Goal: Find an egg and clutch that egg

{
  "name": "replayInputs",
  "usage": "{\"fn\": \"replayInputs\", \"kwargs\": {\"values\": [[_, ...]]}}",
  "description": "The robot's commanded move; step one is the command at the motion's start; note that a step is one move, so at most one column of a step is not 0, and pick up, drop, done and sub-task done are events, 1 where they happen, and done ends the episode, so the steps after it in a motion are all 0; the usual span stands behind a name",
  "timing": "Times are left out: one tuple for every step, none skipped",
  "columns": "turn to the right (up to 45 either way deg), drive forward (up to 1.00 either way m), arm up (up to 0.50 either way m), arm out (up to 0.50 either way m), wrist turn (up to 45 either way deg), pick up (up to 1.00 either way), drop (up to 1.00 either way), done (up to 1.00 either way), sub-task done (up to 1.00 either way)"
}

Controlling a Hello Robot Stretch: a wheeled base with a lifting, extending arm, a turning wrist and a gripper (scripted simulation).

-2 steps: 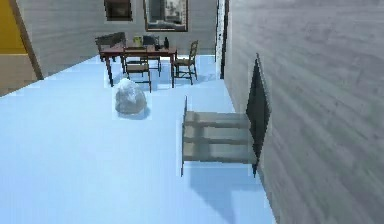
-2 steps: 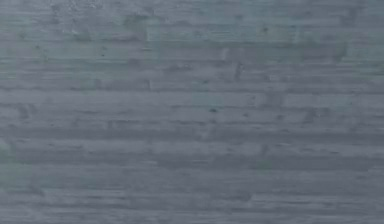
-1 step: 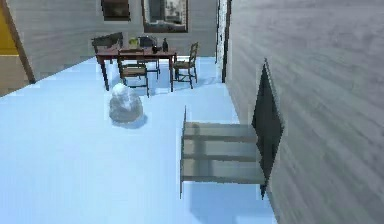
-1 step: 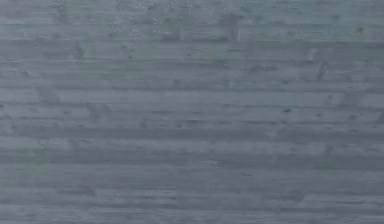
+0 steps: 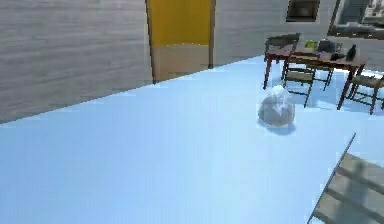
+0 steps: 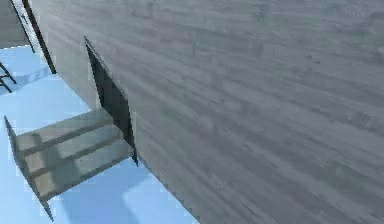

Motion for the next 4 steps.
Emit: {"fn": "replayInputs", "kwargs": {"values": [[-45.0, 0.0, 0.0, 0.0, 0.0, 0.0, 0.0, 0.0, 0.0], [-33.0, 0.0, 0.0, 0.0, 0.0, 0.0, 0.0, 0.0, 0.0], [0.0, 0.15, 0.0, 0.0, 0.0, 0.0, 0.0, 0.0, 0.0], [33.0, 0.0, 0.0, 0.0, 0.0, 0.0, 0.0, 0.0, 0.0]]}}
